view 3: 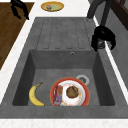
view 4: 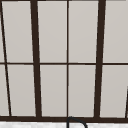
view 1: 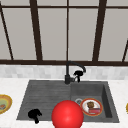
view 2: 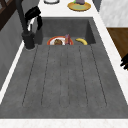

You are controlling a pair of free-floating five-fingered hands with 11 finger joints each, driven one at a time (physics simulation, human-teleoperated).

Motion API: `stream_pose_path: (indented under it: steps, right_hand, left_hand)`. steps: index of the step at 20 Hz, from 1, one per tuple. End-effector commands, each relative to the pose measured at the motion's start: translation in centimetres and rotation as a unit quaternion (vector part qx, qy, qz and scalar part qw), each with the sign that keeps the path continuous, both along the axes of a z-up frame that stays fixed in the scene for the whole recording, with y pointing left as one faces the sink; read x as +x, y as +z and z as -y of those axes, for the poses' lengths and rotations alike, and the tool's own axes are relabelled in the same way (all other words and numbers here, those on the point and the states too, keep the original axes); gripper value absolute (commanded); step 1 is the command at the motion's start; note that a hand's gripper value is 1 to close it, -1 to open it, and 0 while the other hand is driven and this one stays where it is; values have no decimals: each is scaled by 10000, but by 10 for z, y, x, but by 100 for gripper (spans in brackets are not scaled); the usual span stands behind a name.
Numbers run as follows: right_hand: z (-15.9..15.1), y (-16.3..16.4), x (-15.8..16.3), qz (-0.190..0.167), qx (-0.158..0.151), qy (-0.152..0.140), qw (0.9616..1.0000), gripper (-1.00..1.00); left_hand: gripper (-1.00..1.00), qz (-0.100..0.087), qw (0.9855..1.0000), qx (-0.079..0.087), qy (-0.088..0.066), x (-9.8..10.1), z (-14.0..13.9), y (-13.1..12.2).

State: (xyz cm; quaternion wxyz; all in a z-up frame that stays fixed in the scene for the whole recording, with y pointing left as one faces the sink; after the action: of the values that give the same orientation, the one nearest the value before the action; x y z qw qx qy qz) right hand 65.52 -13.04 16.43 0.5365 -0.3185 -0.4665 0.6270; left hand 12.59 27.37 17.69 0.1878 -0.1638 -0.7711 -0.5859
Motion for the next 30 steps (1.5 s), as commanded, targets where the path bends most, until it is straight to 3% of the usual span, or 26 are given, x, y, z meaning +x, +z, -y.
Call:
stream_pose_path:
  steps: [1, 3, 6, 9, 10, 11, 13, 15, 20, 21, 26, 28, 30]
  right_hand:
    - [-2, -12, -21, -2, -555, -39, 9985, 100]
    - [1, -23, -33, 160, -474, -140, 9987, 100]
    - [1, -33, -44, 674, -309, -367, 9966, 100]
    - [-15, -31, -39, 1276, 96, -549, 9903, 100]
    - [-18, -26, -36, 1417, -122, -506, 9885, 100]
    - [-21, -25, -34, 1558, -140, -550, 9862, 100]
    - [-29, -21, -35, 1643, -56, -735, 9837, 100]
    - [-35, -13, -36, 1535, -18, -943, 9836, 100]
    - [-50, -5, -26, 1329, -332, -1336, 9815, 100]
    - [-52, -7, -25, 1373, -509, -1412, 9791, 100]
    - [-62, -13, -27, 1446, -751, -1829, 9695, 100]
    - [-65, -15, -30, 1514, -726, -2106, 9630, 100]
    - [-78, -23, -30, 1663, -918, -2286, 9548, 100]
  left_hand:
    - [0, 0, 10000, 0, 0, 0, 0, 0]
    - [0, 0, 10000, 0, 0, 0, 0, 0]
    - [0, 0, 10000, 0, 0, 0, 0, 0]
    - [0, 0, 10000, 0, 0, 0, 0, 0]
    - [0, 0, 10000, 0, 0, 0, 0, 0]
    - [0, 0, 10000, 0, 0, 0, 0, 0]
    - [0, 0, 10000, 0, 0, 0, 0, 0]
    - [0, 0, 10000, 0, 0, 0, 0, 0]
    - [0, 0, 10000, 0, 0, 0, 0, 0]
    - [0, 0, 10000, 0, 0, 0, 0, 0]
    - [0, 0, 10000, 0, 0, 0, 0, 0]
    - [0, 0, 10000, 0, 0, 0, 0, 0]
    - [0, 0, 10000, 0, 0, 0, 0, 0]
